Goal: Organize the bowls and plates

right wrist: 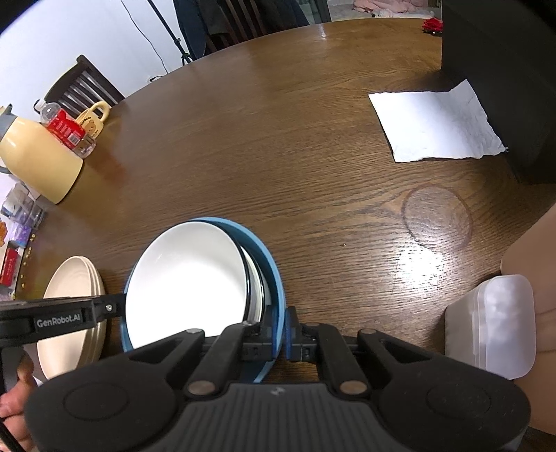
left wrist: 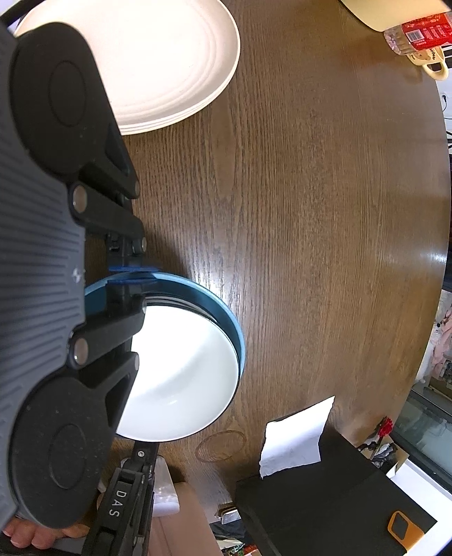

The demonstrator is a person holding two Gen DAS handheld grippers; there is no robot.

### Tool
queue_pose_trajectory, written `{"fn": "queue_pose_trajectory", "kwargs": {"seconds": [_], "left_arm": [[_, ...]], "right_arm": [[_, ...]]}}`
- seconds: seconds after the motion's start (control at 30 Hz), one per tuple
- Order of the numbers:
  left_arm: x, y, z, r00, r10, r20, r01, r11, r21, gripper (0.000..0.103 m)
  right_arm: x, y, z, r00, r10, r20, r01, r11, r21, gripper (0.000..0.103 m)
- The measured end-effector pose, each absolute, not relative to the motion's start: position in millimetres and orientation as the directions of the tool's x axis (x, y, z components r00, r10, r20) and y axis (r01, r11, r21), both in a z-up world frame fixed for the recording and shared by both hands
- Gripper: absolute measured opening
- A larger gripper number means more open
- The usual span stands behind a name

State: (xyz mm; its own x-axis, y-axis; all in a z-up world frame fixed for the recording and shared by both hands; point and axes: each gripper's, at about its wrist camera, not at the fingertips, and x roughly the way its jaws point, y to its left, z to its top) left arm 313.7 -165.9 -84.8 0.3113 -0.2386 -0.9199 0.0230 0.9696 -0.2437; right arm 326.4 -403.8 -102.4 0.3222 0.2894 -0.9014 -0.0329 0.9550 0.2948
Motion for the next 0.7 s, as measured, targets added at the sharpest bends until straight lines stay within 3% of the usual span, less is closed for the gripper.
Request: {"fn": "queue_pose_trajectory", "kwargs": {"seconds": [0.53,0.7], "left_arm": [[311.6,-163.8,-80.2,0.308,-0.244,-0.919,0.027,0.968,-0.248,0.004],[316.5,-166.7,-82.0,0.29,-0.225,-0.93,0.026,0.973,-0.227,0.011]], "right_arm": [[324.4,-406.0,-101.5,0.331,0.294,-0.897,-0.018,0.952,0.305,0.005],[323.3,-407.1,-98.4,0.339,0.298,-0.893,-0.018,0.951,0.31,0.006]]}}
